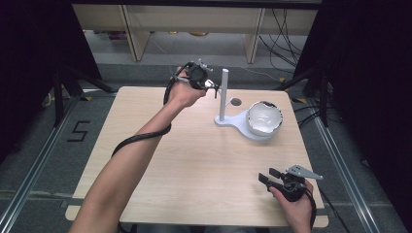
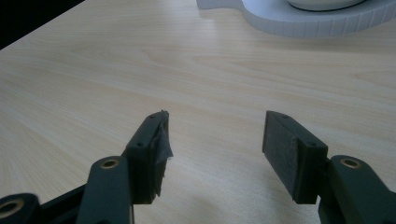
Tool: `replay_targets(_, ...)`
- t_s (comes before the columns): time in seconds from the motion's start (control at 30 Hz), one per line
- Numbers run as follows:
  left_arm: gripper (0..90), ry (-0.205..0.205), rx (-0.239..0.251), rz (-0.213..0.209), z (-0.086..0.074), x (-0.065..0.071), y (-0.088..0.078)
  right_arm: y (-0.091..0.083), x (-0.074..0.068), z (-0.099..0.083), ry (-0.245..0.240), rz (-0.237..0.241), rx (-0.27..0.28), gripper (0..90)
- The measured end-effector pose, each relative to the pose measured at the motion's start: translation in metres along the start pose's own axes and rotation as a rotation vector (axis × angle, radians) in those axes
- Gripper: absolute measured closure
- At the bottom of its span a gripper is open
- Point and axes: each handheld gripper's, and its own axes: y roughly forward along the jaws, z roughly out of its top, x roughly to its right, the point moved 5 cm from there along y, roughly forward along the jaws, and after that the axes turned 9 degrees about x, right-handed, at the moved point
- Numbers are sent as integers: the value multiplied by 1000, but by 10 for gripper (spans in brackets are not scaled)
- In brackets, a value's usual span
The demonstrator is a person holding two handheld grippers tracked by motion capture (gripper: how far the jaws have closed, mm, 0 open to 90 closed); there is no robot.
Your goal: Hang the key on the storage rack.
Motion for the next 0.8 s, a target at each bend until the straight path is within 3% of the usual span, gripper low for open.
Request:
replay_targets(0.1,806,12,5,7,-2,0,0,-1,-2,0,21,10,-8,421)
replay_targets(0.4,806,78,27,56,-2,7,-6,-2,0,0,-1,-1,-24,421)
replay_targets(0.43,806,85,19,62,-2,7,-7,-1,4,1,-46,-3,-17,421)
replay_targets(0.7,806,113,35,92,-10,15,-6,-2,0,0,-4,-8,-28,421)
replay_targets(0.8,806,121,31,93,-10,16,-6,0,4,0,-46,-1,-21,421)
